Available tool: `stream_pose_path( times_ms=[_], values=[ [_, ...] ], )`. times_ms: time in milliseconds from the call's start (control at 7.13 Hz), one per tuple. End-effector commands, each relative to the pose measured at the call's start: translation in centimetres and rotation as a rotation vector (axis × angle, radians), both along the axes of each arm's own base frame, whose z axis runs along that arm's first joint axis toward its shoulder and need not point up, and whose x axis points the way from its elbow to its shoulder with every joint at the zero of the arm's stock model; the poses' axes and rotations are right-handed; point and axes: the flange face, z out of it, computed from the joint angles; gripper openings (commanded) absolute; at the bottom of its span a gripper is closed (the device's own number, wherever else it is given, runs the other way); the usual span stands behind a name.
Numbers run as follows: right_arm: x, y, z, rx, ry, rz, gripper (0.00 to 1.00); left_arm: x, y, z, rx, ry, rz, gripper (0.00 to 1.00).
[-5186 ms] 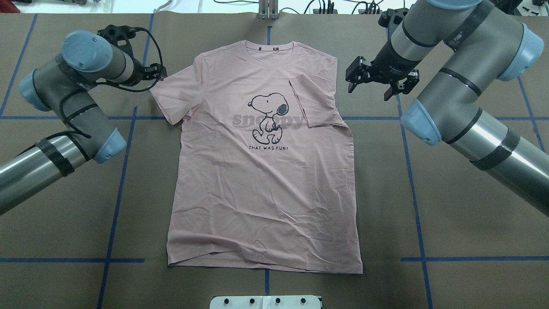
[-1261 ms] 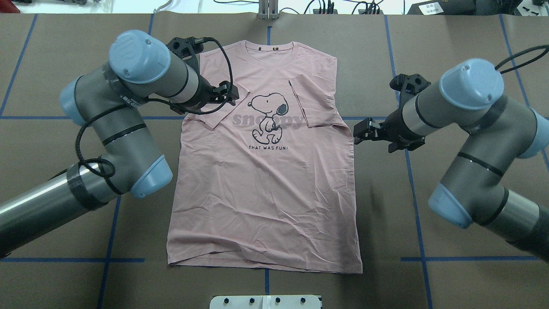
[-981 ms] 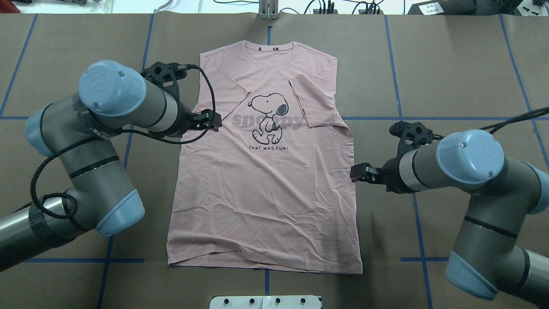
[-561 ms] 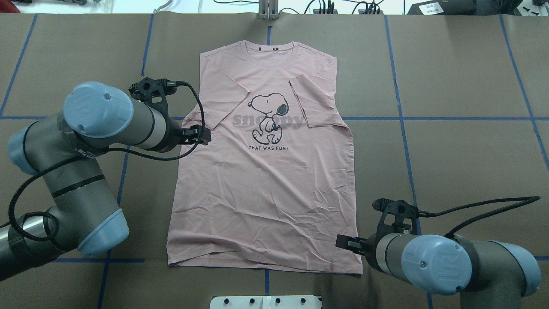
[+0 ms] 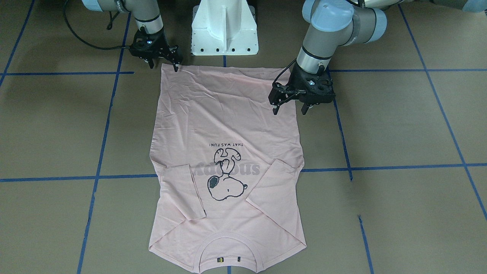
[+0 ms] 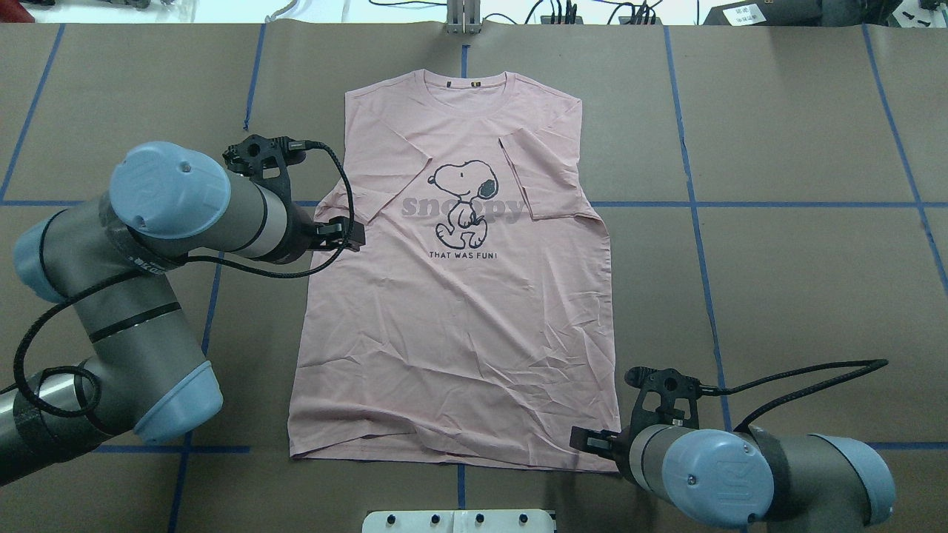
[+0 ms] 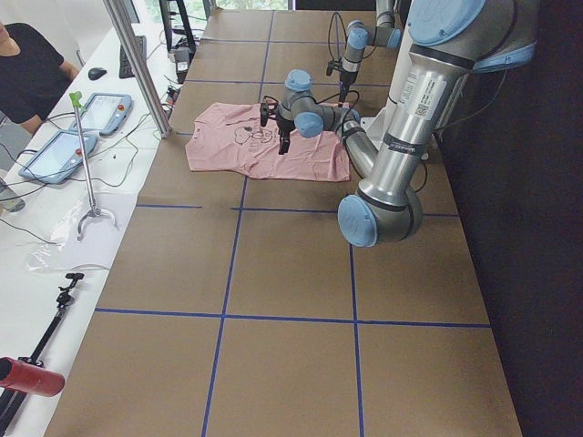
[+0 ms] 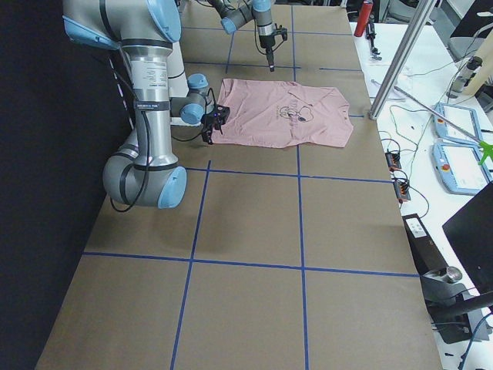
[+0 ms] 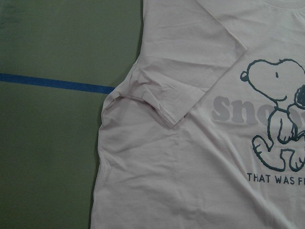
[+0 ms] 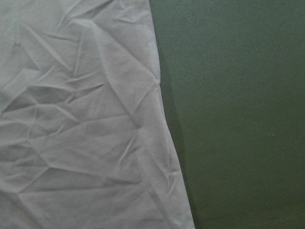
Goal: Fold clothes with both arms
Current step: 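Move the right gripper to the hem corner nearest the robot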
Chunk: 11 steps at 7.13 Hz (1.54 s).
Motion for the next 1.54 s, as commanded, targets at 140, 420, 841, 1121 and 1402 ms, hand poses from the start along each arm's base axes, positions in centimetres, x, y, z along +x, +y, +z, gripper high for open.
stream_pose_path(
  times_ms=[140, 420, 841, 1121, 1402],
  values=[
    [-0.14, 0.47, 0.19, -0.031, 0.002, -0.033, 0.93, -0.16, 0.15, -0.21, 0.003, 0.005, 0.003, 1.0],
    [-0.38, 0.56, 0.62, -0.035, 0.011, -0.037, 0.91, -0.15, 0.14, -0.3, 0.003, 0.007, 0.002, 1.0],
    [-0.49, 0.79, 0.59, -0.046, 0.008, -0.051, 0.74, -0.17, 0.13, -0.23, 0.005, 0.006, 0.002, 1.0],
    [-0.6, 0.81, 0.97, -0.05, 0.017, -0.053, 0.71, -0.15, 0.13, -0.32, 0.005, 0.007, 0.002, 1.0],
    [-0.61, 0.93, 0.8, -0.058, 0.012, -0.061, 0.62, -0.16, 0.15, -0.23, 0.004, 0.006, 0.003, 1.0]
  ],
)
